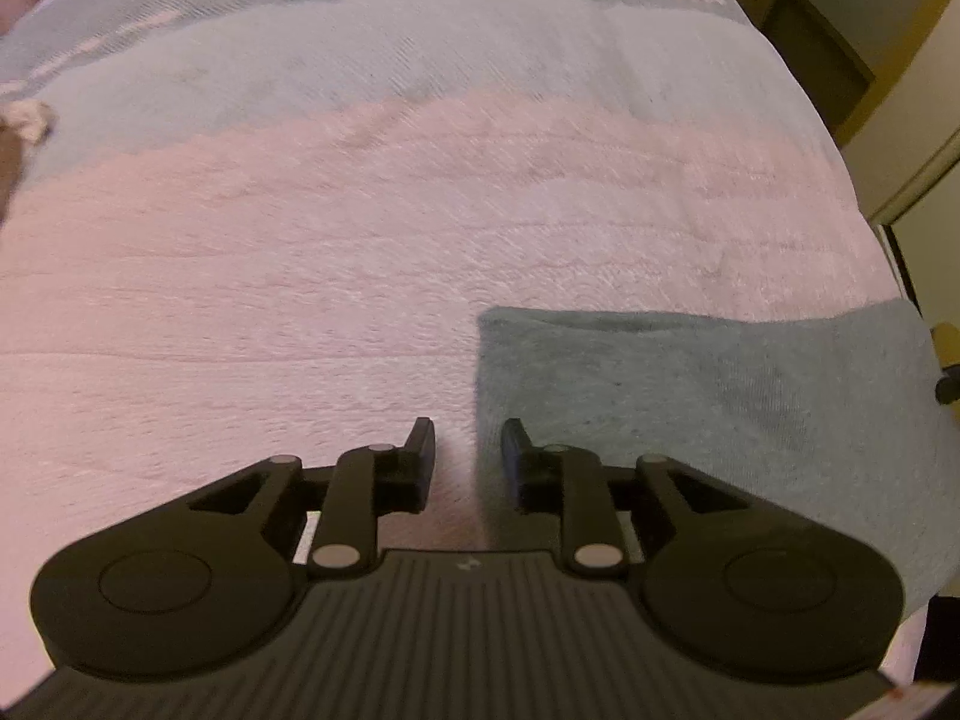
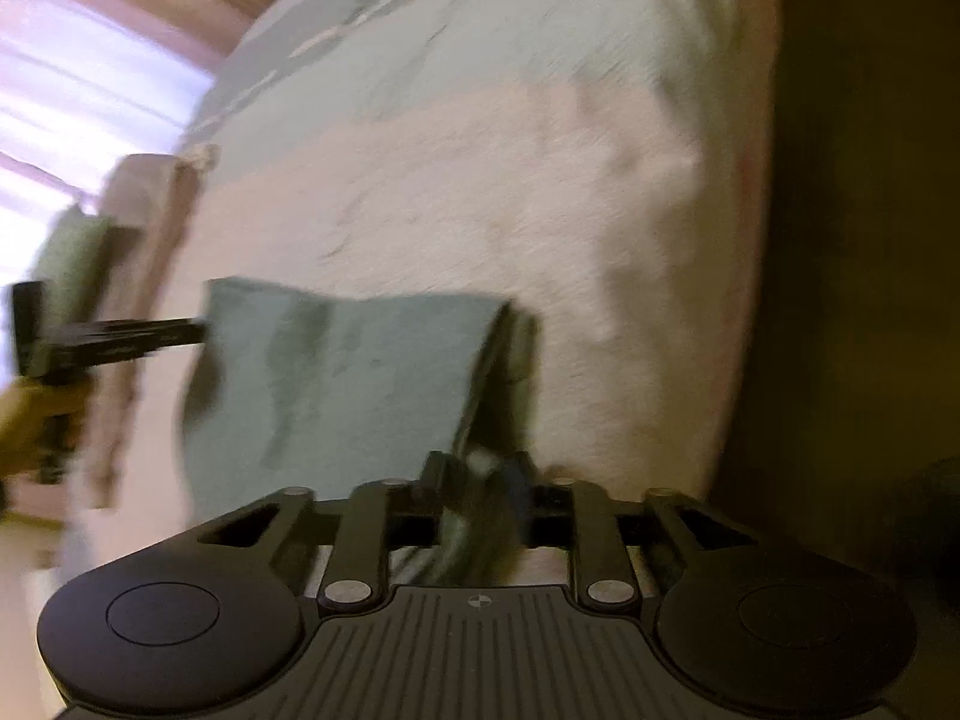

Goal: Fold clothes
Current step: 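Fold the skirt over lengthwise with both grippers and open them, then withdraw both tools from the folded grey skirt strip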

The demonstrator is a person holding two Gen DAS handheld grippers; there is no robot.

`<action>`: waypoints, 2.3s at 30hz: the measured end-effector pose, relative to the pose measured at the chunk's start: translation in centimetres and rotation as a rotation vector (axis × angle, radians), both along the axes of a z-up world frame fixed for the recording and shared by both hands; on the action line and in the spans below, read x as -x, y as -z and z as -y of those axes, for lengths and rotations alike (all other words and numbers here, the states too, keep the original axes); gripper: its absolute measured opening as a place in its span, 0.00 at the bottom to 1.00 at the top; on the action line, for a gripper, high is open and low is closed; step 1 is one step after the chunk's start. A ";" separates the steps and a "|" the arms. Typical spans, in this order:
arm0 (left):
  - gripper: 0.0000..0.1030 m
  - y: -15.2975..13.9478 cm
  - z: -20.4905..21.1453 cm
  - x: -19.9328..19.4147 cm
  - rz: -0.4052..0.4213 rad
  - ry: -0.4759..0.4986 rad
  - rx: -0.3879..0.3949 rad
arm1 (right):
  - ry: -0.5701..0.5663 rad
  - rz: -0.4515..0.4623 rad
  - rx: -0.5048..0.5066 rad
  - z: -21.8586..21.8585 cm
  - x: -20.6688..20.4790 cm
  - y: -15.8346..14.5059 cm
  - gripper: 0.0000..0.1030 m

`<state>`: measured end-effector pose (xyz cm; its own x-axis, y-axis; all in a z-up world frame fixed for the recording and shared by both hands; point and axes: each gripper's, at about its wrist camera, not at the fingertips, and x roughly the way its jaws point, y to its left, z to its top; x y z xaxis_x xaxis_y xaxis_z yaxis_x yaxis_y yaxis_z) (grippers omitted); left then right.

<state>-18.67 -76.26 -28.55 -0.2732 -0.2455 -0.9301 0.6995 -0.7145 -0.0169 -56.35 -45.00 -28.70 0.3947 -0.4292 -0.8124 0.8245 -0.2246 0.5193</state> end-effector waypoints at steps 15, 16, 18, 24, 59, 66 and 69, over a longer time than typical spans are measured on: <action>0.19 2.8 -7.7 7.1 -0.138 0.109 -0.097 | -0.253 -0.062 0.134 7.0 -5.2 1.3 0.29; 0.18 3.7 -7.4 7.5 -0.129 0.101 -0.088 | -0.244 -0.056 0.129 7.4 -4.6 1.8 0.29; 0.12 4.6 -6.2 7.6 -0.146 0.059 -0.093 | -0.235 -0.043 0.126 7.8 -3.6 2.3 0.29; 0.03 4.4 -3.3 6.1 -0.191 -0.046 -0.128 | -0.265 -0.018 0.105 7.0 -1.5 2.5 0.29; 0.17 1.5 -23.8 -1.3 -0.201 -0.547 -0.025 | -0.882 -0.291 0.132 -5.5 -7.6 -1.6 0.39; 0.21 -4.9 -32.9 -4.6 -0.252 -0.738 -0.001 | -0.773 -0.271 0.204 -6.8 -6.4 -7.4 0.54; 0.22 -6.6 -35.6 -5.4 -0.282 -0.821 0.002 | -0.778 -0.260 0.240 -7.5 -6.6 -9.2 0.54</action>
